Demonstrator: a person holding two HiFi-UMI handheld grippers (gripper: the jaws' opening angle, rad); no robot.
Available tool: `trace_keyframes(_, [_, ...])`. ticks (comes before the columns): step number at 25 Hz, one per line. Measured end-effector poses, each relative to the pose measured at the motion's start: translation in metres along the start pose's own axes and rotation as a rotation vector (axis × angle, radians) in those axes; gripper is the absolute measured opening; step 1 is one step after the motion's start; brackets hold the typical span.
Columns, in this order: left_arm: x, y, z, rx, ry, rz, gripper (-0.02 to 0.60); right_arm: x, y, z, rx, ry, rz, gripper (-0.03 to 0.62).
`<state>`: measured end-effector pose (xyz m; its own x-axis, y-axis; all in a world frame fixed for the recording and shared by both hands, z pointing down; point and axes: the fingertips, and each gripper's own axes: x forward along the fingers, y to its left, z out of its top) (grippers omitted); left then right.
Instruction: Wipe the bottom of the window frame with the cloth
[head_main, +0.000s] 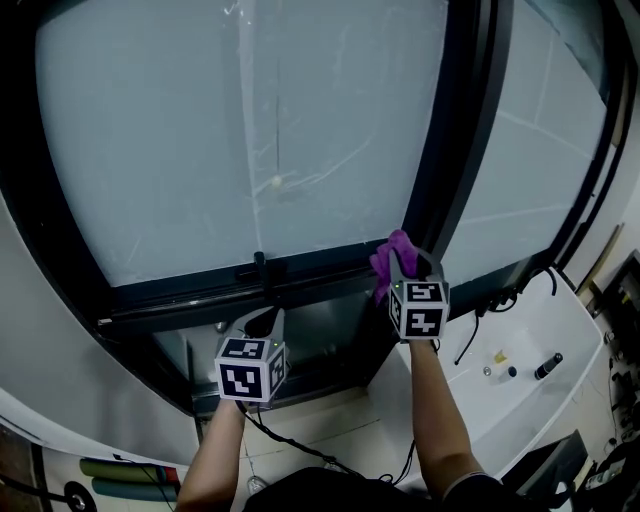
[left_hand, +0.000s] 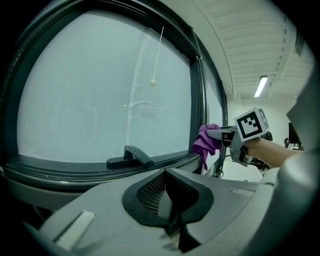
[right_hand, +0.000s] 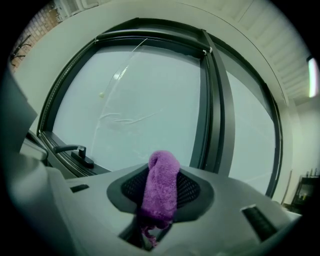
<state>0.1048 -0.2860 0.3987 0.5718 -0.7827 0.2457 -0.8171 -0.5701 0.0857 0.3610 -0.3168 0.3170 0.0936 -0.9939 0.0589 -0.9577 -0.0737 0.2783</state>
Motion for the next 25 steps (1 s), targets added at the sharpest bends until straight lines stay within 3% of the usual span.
trace_keyframes(6, [-0.017, 0.024, 0.006, -0.008, -0.02, 0.036, 0.011, 0.003, 0.042, 0.025, 0.001, -0.04, 0.075, 0.13])
trace_keyframes(18, [-0.079, 0.103, 0.0, -0.063, -0.049, 0.171, 0.011, 0.013, 0.174, 0.102, -0.001, -0.156, 0.303, 0.13])
trace_keyframes(25, [-0.112, 0.144, -0.009, -0.088, -0.057, 0.224, 0.011, 0.022, 0.246, 0.145, -0.022, -0.213, 0.39, 0.13])
